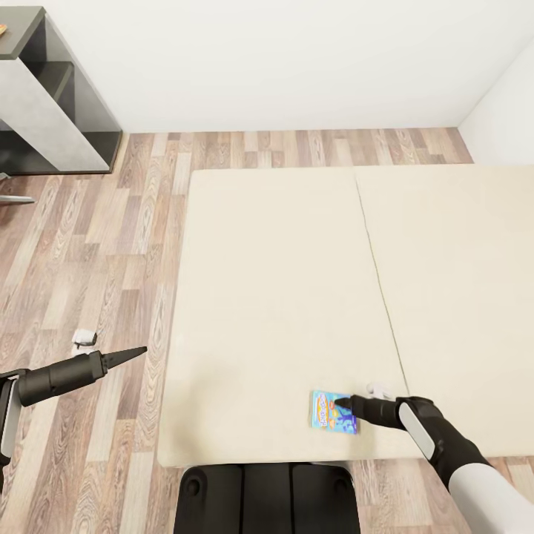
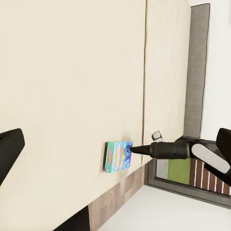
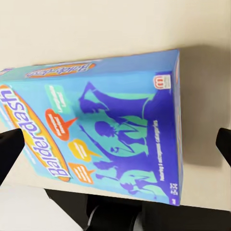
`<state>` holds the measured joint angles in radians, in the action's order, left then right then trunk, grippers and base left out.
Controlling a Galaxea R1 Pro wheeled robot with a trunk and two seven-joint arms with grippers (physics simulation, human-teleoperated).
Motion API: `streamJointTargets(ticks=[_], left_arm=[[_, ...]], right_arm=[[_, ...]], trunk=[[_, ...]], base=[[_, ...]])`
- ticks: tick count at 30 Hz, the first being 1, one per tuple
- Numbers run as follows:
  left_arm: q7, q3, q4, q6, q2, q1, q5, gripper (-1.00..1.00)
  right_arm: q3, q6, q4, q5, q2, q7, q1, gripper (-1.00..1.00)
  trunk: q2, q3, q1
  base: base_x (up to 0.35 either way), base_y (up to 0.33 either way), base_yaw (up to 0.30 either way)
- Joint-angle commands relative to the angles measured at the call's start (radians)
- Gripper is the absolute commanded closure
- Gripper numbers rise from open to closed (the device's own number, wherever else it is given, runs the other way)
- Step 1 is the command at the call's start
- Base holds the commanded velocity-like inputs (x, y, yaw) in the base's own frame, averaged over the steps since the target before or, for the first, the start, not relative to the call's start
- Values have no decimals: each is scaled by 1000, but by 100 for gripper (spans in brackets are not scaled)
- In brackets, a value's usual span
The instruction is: Put all the toys in the child's room - the three board games (two on the bed and one on the table), the two jigsaw puzzles on the table, and the tennis ball on the table - inside the toy box on the table in the child's room.
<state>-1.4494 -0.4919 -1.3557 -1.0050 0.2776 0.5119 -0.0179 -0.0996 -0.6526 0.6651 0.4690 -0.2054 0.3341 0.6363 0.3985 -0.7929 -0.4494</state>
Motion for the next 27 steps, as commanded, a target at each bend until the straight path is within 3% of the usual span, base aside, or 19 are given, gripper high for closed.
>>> streamJointTargets(ticks=[1, 8, 17, 27], left_arm=[[-5, -1, 0, -11, 0, 0, -2, -100], [-5, -1, 0, -11, 0, 0, -2, -100], [-5, -1, 0, -11, 0, 0, -2, -100], [-5, -1, 0, -11, 0, 0, -2, -100]], right_arm=[[-4, -3, 0, -2, 0, 2, 0, -100], [-27, -1, -3, -38, 4, 0, 0, -100], [-32, 41, -1, -46, 42, 1, 0, -100], [-31, 68, 1, -46, 60, 1, 0, -100]], trunk=[[2, -1, -1], [2, -1, -1], [2, -1, -1], [2, -1, -1]], base=[[0, 0, 0], [0, 0, 0], [0, 0, 0], [0, 0, 0]])
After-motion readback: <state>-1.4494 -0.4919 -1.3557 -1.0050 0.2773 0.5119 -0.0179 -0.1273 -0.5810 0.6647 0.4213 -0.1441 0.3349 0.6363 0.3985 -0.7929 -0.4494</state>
